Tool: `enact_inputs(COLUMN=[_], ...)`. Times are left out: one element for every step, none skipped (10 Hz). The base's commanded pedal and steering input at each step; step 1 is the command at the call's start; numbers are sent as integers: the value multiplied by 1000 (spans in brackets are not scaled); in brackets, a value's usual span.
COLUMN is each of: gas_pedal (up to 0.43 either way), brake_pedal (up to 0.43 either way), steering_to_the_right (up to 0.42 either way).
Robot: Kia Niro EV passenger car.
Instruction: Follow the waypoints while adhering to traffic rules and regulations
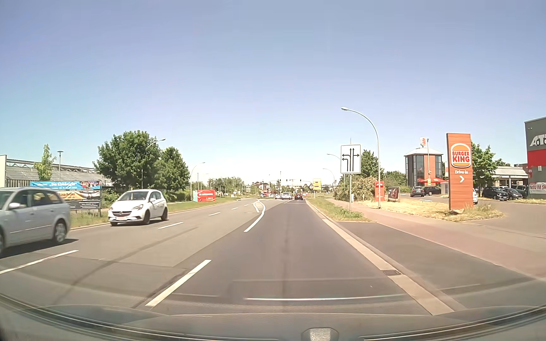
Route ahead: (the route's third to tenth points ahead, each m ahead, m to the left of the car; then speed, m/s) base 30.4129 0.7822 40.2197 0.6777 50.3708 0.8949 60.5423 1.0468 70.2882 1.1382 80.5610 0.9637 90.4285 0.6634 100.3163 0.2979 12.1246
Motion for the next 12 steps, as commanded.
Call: enact_inputs(gas_pedal=[0, 0, 0, 0, 0, 0, 0, 0, 0, 0, 0, 0], brake_pedal=[24, 30, 24, 24, 24, 30, 30, 30, 30, 24, 30, 24], steering_to_the_right=[1, 1, 1, 1, 1, 1, 1, 1, 1, 1, 1, 1])
